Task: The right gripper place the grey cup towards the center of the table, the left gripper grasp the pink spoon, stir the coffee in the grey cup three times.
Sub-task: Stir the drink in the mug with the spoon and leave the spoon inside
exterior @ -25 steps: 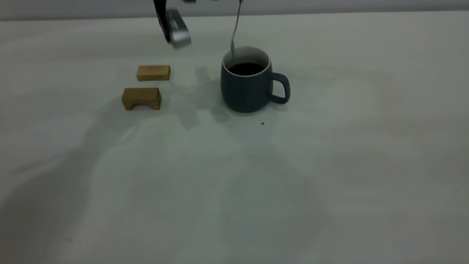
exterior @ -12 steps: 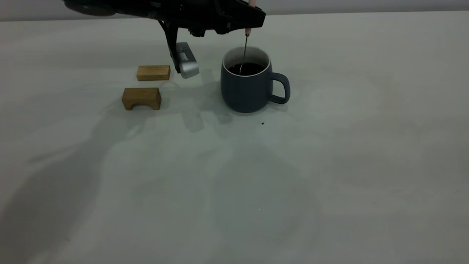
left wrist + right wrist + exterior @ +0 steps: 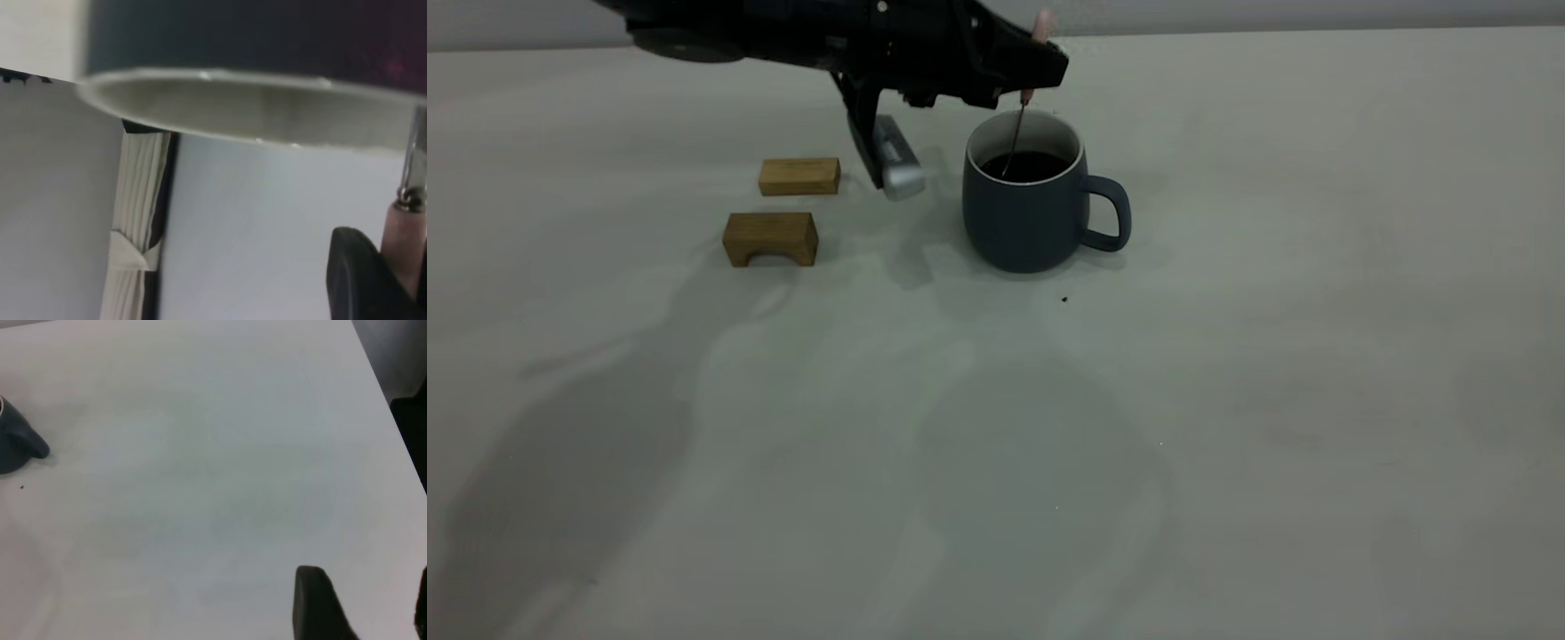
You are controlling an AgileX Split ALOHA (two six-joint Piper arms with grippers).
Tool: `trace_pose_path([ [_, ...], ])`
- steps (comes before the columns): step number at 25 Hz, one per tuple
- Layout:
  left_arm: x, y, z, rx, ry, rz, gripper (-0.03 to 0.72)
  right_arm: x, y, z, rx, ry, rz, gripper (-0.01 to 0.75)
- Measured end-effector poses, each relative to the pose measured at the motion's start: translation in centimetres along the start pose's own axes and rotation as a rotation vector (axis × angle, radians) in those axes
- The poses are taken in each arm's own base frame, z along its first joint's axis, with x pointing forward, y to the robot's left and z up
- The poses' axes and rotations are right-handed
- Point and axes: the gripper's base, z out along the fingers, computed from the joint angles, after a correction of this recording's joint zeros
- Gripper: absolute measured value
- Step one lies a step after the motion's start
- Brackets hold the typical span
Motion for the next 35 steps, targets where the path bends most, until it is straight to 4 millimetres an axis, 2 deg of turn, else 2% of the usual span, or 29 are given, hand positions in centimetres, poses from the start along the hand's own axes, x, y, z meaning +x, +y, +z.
trace_pose_path([
  [8, -0.1, 1.8, 1.7, -0.089, 0.026, 0.015, 0.124, 0.0, 0.0, 0.0, 0.0, 0.0, 0.0, 0.394],
  [14, -0.2, 2.5, 1.2, -0.203, 0.048, -0.016, 0.124, 0.0, 0.0, 0.0, 0.0, 0.0, 0.0, 0.394],
  [20, -1.4, 0.4, -1.4, -0.194, 0.012, -0.087, 0.124, 0.0, 0.0, 0.0, 0.0, 0.0, 0.0, 0.394],
  [24, -1.4, -0.4, -1.7, -0.145, 0.021, -0.092, 0.124, 0.0, 0.0, 0.0, 0.0, 0.0, 0.0, 0.394],
  [28, -1.0, -0.2, -0.9, -0.104, 0.055, -0.039, 0.124, 0.0, 0.0, 0.0, 0.0, 0.0, 0.0, 0.394],
  [35, -0.8, 1.6, 1.0, -0.142, 0.066, 0.053, 0.124, 0.0, 0.0, 0.0, 0.0, 0.0, 0.0, 0.394],
])
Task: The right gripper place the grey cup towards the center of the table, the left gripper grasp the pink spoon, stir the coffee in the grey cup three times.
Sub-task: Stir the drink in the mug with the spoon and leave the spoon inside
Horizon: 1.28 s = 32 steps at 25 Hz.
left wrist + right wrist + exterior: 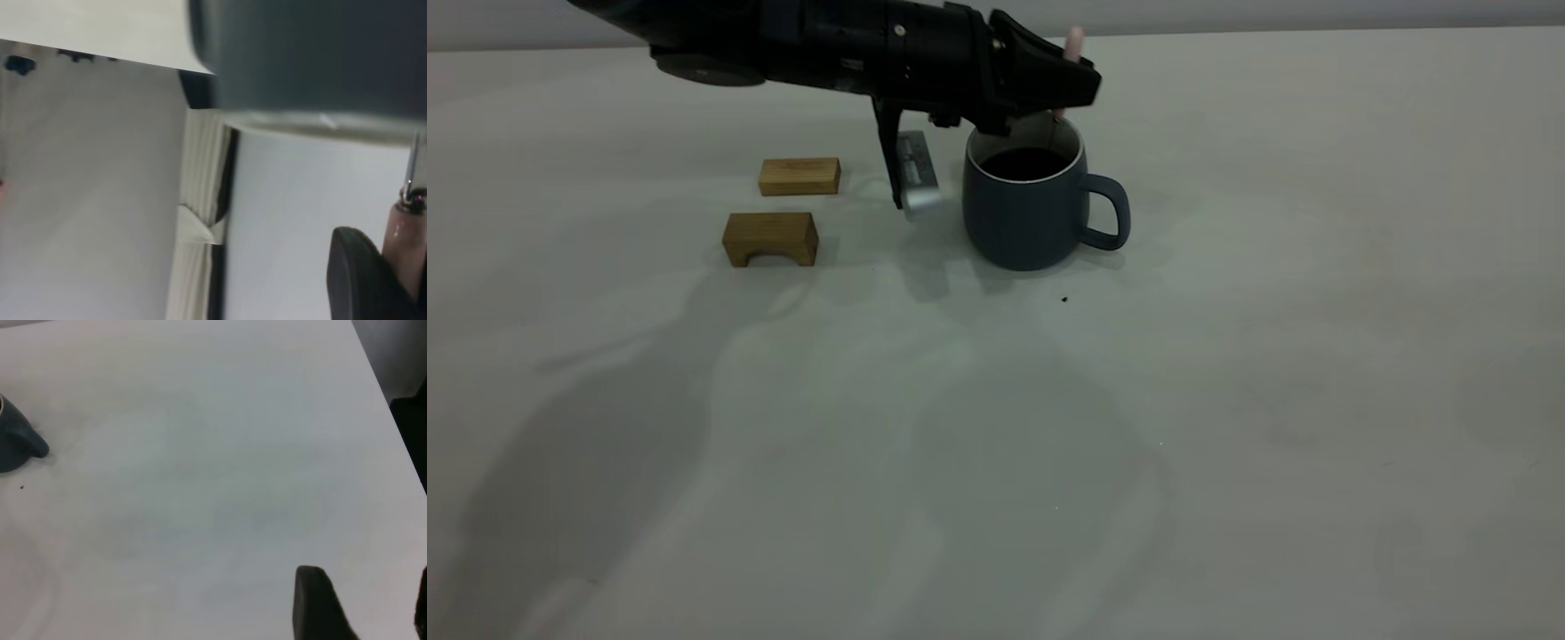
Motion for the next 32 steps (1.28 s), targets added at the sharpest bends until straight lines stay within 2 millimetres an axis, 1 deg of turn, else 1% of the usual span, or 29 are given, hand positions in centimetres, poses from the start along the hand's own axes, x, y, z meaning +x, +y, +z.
trace_pose_path([
  [4, 0.1, 0.8, 0.3, -0.067, 0.037, 0.003, 0.124, 0.0, 0.0, 0.0, 0.0, 0.0, 0.0, 0.394],
  [7, 0.0, 0.8, -0.2, -0.1, 0.041, -0.003, 0.124, 0.0, 0.0, 0.0, 0.0, 0.0, 0.0, 0.394],
  [13, -1.1, -0.9, -2.8, -0.074, 0.006, -0.059, 0.124, 0.0, 0.0, 0.0, 0.0, 0.0, 0.0, 0.394],
  [16, -1.0, -1.3, -2.9, -0.04, 0.018, -0.077, 0.124, 0.0, 0.0, 0.0, 0.0, 0.0, 0.0, 0.394],
  [20, -0.7, -1.3, -2.2, 0.007, 0.032, -0.107, 0.124, 0.0, 0.0, 0.0, 0.0, 0.0, 0.0, 0.394],
  [23, -0.4, -0.8, -1.2, 0.007, 0.024, -0.106, 0.124, 0.0, 0.0, 0.0, 0.0, 0.0, 0.0, 0.394],
  [27, -0.2, 0.2, 0.0, -0.024, 0.018, -0.095, 0.124, 0.0, 0.0, 0.0, 0.0, 0.0, 0.0, 0.394],
  [32, -0.1, 1.1, 0.2, -0.112, 0.007, -0.057, 0.124, 0.0, 0.0, 0.0, 0.0, 0.0, 0.0, 0.394],
])
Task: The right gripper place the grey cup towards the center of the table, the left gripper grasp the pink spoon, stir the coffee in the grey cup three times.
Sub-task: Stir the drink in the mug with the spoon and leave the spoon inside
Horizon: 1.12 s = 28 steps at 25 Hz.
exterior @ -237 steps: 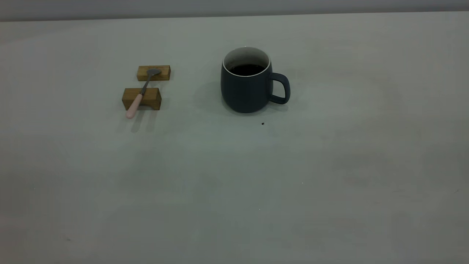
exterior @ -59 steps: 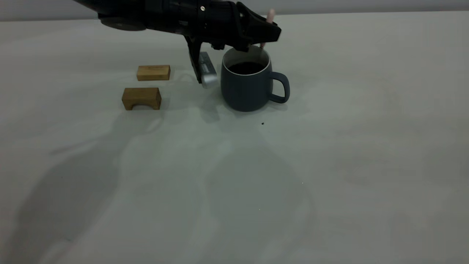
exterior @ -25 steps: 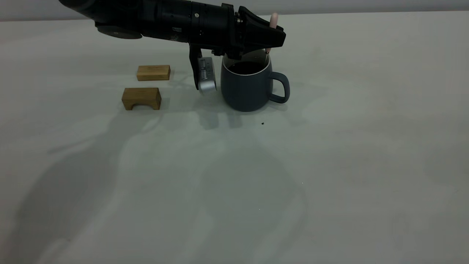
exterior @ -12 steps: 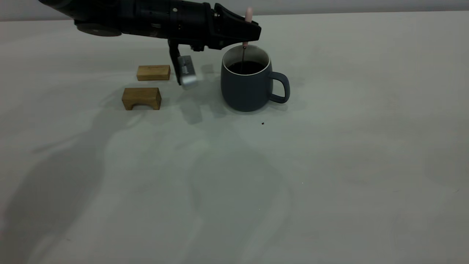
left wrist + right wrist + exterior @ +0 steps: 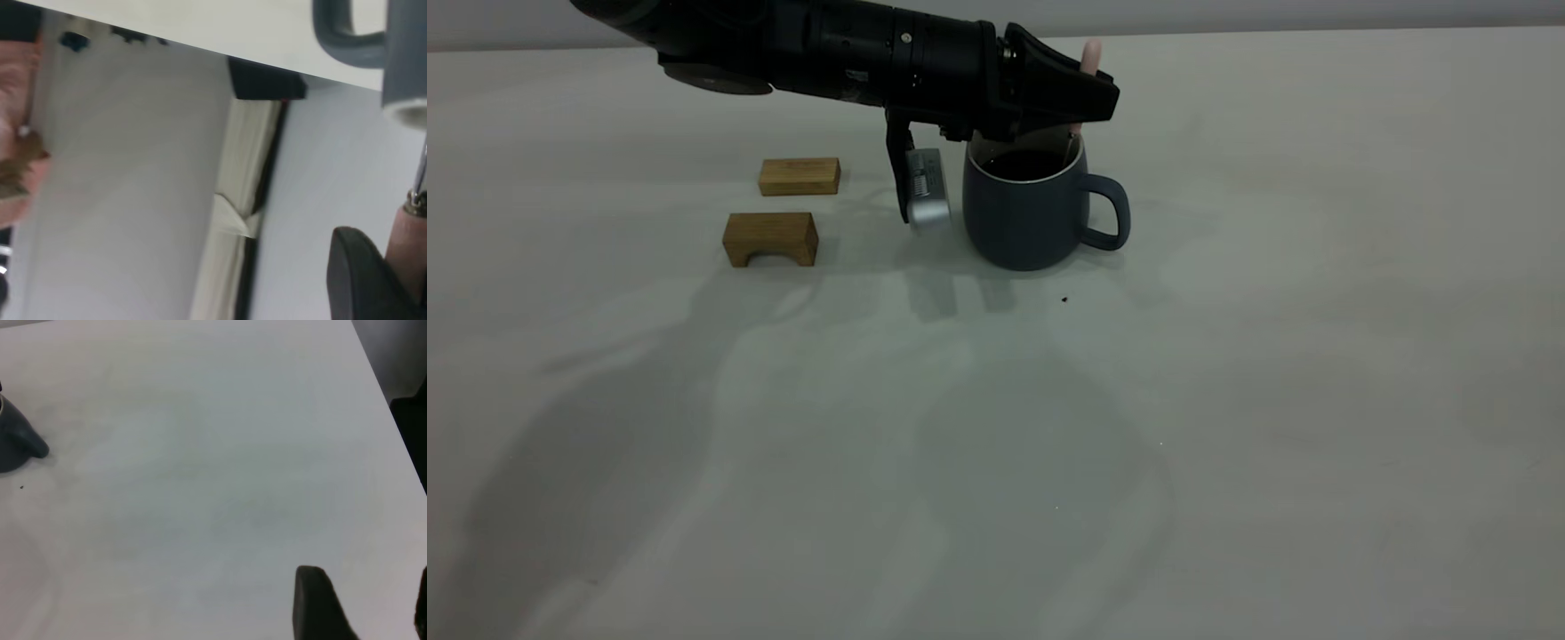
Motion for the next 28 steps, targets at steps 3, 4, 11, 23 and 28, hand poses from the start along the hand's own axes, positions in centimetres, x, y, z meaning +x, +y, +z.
trace_pose_path([
  [3, -0.5, 0.0, -0.6, -0.034, -0.04, 0.028, 0.124, 0.0, 0.0, 0.0, 0.0, 0.0, 0.0, 0.394],
  [4, -0.6, -0.1, -0.9, -0.04, -0.047, 0.031, 0.124, 0.0, 0.0, 0.0, 0.0, 0.0, 0.0, 0.394],
  [11, -1.1, -1.6, -3.2, 0.026, -0.048, 0.002, 0.124, 0.0, 0.0, 0.0, 0.0, 0.0, 0.0, 0.394],
  [23, -0.8, -1.8, -2.4, 0.076, -0.039, -0.012, 0.124, 0.0, 0.0, 0.0, 0.0, 0.0, 0.0, 0.394],
  [28, -0.6, -0.9, -2.4, -0.017, -0.011, 0.004, 0.189, 0.0, 0.0, 0.0, 0.0, 0.0, 0.0, 0.394],
])
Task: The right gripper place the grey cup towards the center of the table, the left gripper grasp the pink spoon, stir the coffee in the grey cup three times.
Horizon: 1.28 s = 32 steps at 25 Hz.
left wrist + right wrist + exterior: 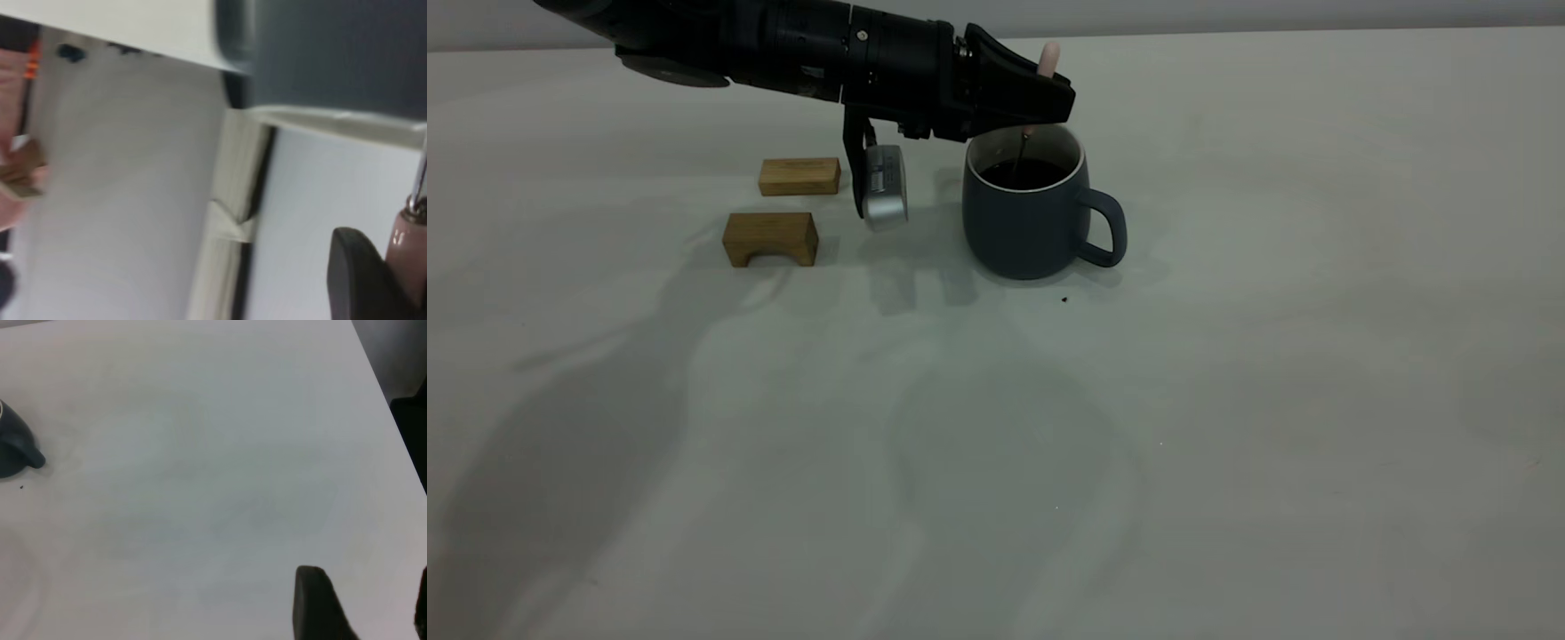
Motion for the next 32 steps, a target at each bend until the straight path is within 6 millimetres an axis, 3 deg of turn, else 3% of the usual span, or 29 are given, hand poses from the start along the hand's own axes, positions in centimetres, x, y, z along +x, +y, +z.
trace_pose_path([
  [7, 0.0, 2.0, -0.7, -0.231, -0.095, 0.159, 0.513, 0.0, 0.0, 0.0, 0.0, 0.0, 0.0, 0.394],
  [10, 1.4, 2.5, -1.5, -0.295, -0.148, 0.367, 0.579, 0.0, 0.0, 0.0, 0.0, 0.0, 0.0, 0.394],
  [18, 5.2, 3.3, -4.1, -0.454, -0.223, 1.02, 0.547, 0.0, 0.0, 0.0, 0.0, 0.0, 0.0, 0.394],
  [22, 7.7, 3.7, -5.0, -0.477, -0.217, 1.241, 0.515, 0.0, 0.0, 0.0, 0.0, 0.0, 0.0, 0.394],
  [29, 10.9, 4.4, -6.3, -0.477, -0.216, 1.443, 0.48, 0.0, 0.0, 0.0, 0.0, 0.0, 0.0, 0.394],
  [32, 12.6, 5.0, -7.6, -0.568, -0.256, 1.702, 0.478, 0.0, 0.0, 0.0, 0.0, 0.0, 0.0, 0.394],
])
